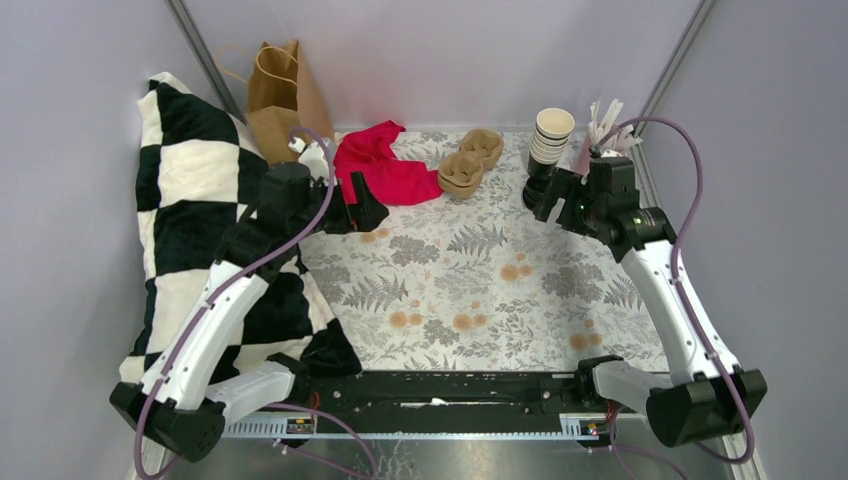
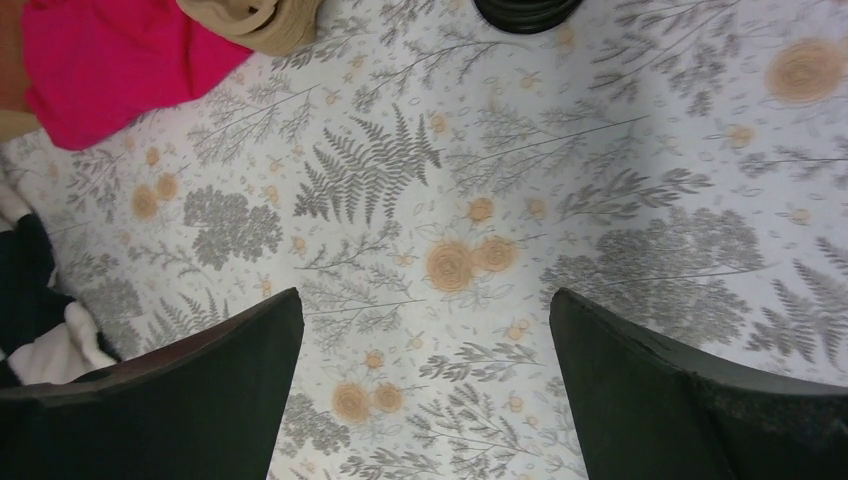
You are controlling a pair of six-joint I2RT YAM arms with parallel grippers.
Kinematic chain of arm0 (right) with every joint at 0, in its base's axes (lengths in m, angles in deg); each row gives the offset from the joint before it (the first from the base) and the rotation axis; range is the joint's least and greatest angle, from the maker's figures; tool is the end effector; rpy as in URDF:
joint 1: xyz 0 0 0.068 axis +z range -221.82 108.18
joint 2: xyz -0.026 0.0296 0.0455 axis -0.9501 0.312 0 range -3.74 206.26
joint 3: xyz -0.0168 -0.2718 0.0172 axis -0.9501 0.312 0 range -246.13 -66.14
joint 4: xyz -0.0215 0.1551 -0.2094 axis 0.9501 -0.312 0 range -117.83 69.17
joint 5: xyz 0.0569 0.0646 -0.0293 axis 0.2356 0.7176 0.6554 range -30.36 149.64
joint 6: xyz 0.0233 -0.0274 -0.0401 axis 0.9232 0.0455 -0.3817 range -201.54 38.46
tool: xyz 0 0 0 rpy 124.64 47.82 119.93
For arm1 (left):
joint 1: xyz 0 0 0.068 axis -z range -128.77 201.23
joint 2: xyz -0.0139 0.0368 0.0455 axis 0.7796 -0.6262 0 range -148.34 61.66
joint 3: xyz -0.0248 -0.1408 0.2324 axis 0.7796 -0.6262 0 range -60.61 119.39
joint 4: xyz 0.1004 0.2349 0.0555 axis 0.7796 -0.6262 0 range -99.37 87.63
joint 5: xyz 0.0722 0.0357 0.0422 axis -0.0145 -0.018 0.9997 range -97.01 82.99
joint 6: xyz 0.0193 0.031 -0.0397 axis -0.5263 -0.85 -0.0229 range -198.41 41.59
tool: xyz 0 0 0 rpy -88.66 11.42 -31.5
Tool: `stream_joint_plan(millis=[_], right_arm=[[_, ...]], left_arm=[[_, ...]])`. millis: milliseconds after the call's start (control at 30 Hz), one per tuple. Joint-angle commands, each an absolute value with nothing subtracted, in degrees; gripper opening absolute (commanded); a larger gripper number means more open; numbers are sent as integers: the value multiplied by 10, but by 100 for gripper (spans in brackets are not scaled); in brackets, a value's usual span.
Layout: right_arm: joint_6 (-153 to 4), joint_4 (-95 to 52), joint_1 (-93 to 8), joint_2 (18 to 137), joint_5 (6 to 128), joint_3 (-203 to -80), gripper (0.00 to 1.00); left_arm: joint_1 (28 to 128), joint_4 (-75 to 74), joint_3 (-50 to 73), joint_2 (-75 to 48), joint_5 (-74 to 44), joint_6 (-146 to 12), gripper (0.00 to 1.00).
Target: Pack the takeout coffee
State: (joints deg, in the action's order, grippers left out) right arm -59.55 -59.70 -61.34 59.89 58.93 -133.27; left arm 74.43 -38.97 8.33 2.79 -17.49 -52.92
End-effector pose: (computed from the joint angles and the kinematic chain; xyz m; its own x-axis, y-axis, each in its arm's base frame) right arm 0.2292 0.0420 0.3616 -0.5921 0.2713 -0.7588 0.0538 0.9528 0.2987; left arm 0.1920 -0.0894 0.3927 -0.6017 -0.2026 -0.7726 0.3081 0.8336 -0.4585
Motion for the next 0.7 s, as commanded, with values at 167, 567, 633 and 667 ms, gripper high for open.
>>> stream_joint_plan(millis=[167,567,633,667], right_arm=[[-503,-535,-615,730,678,-1393,100],[-554,-560,-653,875,549,-1591,100],[-548,-563,-663,902,540,-1631,98],[-547,-567,-666,917,528,-1651,97]], left_arm=[[746,-373,102,-7,-147,-510,99],[746,-422,113,-32,-164,-565,99],[748,-422,115,-41,-159,-574,99],[755,-421,119,-46,-150,-580,99]])
